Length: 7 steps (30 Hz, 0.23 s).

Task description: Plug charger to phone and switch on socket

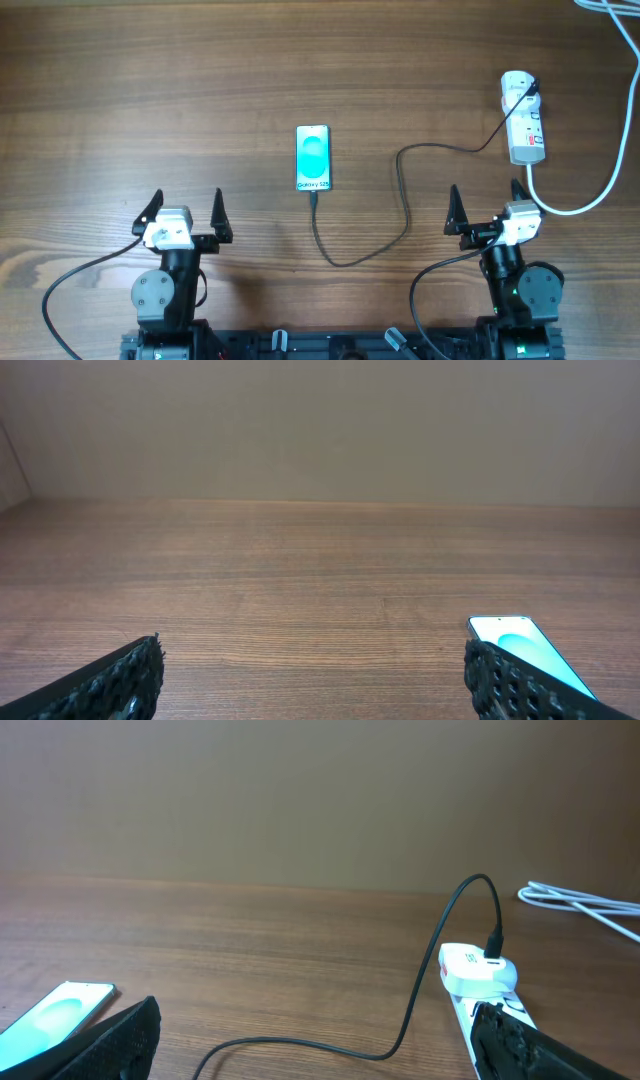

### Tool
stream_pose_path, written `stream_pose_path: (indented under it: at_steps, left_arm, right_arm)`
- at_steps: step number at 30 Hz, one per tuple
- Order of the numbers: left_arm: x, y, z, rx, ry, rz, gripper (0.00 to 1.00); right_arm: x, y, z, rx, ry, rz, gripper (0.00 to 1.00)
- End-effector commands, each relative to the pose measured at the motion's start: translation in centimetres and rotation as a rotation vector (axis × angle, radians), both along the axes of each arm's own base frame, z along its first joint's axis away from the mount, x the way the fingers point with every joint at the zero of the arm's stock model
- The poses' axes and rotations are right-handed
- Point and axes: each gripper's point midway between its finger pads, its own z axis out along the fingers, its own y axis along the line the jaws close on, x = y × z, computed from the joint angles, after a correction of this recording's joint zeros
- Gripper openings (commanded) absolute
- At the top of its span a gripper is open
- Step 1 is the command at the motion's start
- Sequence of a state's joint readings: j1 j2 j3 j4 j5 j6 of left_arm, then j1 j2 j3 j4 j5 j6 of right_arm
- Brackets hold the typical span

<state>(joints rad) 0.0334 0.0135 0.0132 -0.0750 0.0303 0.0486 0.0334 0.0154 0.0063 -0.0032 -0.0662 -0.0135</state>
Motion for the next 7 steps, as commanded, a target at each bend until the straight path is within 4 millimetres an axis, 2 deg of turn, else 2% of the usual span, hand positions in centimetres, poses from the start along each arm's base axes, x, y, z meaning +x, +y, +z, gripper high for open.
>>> stream_pose_path:
  at_steps: [1,7]
  left_arm:
    - [-0.02,0.20,-0.17,0.019,-0.001,0.007,1.00]
    - [-0.02,0.20,-0.16,0.019,-0.002,0.007,1.00]
  right_arm:
    - [-0.04,-0.41,0.32,-0.011,-0.015,-0.022,1.00]
    - [-0.04,-0.41,0.32,-0.012,-0.015,-0.022,1.00]
